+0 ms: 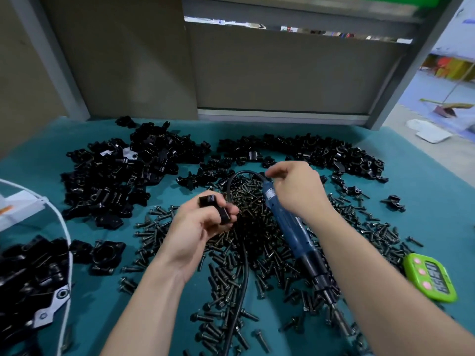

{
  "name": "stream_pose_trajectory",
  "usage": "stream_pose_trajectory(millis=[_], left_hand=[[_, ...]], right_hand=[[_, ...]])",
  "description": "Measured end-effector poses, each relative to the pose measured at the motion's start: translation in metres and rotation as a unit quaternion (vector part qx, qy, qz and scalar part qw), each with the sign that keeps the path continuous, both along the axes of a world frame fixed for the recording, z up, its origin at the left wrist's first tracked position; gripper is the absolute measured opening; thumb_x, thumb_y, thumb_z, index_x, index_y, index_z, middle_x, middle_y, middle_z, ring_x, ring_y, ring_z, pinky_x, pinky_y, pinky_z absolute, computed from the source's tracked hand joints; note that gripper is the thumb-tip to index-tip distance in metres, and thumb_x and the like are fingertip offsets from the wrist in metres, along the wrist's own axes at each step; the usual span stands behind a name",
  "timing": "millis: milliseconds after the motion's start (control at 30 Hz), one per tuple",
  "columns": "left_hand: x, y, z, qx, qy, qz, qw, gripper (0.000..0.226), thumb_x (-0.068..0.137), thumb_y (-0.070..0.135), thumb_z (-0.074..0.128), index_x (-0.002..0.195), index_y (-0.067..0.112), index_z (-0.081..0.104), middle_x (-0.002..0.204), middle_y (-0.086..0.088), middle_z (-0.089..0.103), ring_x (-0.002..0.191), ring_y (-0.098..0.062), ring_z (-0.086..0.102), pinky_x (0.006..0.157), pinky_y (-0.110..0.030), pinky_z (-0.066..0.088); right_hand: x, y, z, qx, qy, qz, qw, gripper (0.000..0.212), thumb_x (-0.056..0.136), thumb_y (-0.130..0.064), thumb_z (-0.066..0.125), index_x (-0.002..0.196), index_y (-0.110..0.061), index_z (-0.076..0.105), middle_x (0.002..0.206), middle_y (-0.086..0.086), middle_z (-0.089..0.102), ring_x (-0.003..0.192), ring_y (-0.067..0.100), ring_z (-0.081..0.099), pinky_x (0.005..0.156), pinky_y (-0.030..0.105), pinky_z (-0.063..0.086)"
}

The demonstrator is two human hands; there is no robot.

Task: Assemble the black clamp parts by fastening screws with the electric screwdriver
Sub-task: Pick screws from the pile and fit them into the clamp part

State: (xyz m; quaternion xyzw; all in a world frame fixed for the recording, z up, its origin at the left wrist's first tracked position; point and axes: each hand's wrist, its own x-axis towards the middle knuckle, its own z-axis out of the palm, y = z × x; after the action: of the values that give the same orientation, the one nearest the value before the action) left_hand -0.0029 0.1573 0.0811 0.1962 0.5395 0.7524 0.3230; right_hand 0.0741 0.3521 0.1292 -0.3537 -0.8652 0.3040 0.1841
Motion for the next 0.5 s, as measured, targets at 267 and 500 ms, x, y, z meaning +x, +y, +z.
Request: stream_pose_trajectory(millis=[267, 500], left_hand=[[-0.003, 0.007, -0.007, -0.095, 0.089, 0.147, 0.980, 0.052, 0.069, -0.025, 0.042, 0.058, 0.023, 0.060, 0.068, -0.003, 0.067, 0.067, -0.011, 0.063, 0.075, -0.031, 0.049], [-0.013, 0.003, -0.008, -0.114, 0.092, 0.169, 0.975, 0.053, 0.066, -0.027, 0.039, 0.057, 0.021, 0.060, 0.066, -0.002, 0.067, 0.066, -0.013, 0.062, 0.075, -0.036, 0.051]], right_hand=[[-0.095, 0.045, 0.002, 0.060, -0.230, 0.139, 0.961, 0.065, 0.099, -0.002, 0.049, 0.161, -0.016, 0.034, 0.150, 0.012, 0.055, 0.104, 0.023, 0.061, 0.067, 0.021, 0.045], [-0.152, 0.056, 0.000, 0.092, -0.265, 0.162, 0.946, 0.064, 0.100, -0.001, 0.040, 0.162, -0.013, 0.031, 0.164, 0.012, 0.037, 0.142, 0.032, 0.047, 0.083, 0.020, 0.051]])
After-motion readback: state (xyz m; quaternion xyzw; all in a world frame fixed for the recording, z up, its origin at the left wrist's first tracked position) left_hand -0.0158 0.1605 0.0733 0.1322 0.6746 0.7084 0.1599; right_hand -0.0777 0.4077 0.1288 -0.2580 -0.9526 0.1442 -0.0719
